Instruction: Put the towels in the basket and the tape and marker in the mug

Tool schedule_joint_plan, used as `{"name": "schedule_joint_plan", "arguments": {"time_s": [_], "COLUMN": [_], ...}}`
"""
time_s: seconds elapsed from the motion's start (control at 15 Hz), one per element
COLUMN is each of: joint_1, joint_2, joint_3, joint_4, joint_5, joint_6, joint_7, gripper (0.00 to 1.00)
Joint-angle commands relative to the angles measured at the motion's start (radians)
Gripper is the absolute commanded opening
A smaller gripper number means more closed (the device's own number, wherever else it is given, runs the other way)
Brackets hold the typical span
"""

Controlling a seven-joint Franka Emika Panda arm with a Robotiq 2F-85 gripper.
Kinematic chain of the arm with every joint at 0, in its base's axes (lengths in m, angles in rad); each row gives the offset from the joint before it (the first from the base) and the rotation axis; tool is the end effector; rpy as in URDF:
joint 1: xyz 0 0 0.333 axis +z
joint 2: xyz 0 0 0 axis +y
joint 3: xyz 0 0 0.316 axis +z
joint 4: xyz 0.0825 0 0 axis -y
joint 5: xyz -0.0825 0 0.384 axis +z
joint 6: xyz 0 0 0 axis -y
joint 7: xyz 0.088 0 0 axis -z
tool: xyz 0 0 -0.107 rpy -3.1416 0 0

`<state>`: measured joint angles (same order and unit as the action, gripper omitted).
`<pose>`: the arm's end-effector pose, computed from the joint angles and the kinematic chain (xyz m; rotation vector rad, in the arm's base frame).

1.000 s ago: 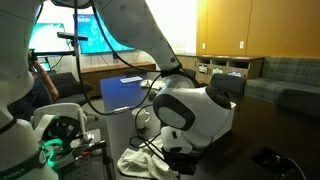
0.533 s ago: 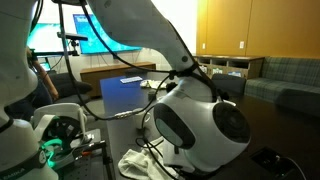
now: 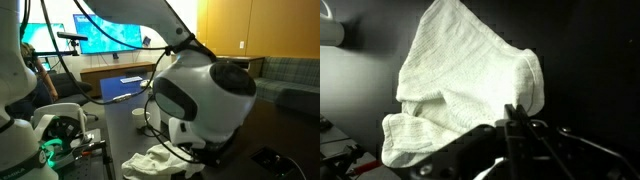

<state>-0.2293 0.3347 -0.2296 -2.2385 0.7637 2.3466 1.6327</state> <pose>0.4731 -0.2256 0.2072 -0.6431 2.7825 0.5487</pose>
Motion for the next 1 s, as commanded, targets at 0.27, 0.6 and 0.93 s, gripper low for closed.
{"name": "schedule_joint_plan", "arguments": {"time_s": [0.27,0.6,0.93], "joint_1": [0.099,0.098,0.097], "joint_2": [-0.38,-0.545,-0.643], "joint_3": [0.019,0.092,0.159], "joint_4": [-0.074,-0.06,-0.02], "joint_5": [-0.334,-0.455,-0.502], "joint_6": [0.038,-0.001,-0.036], "joint_7": [0.132,0.156,0.179], "gripper": [0.01,0.01,0.01]}}
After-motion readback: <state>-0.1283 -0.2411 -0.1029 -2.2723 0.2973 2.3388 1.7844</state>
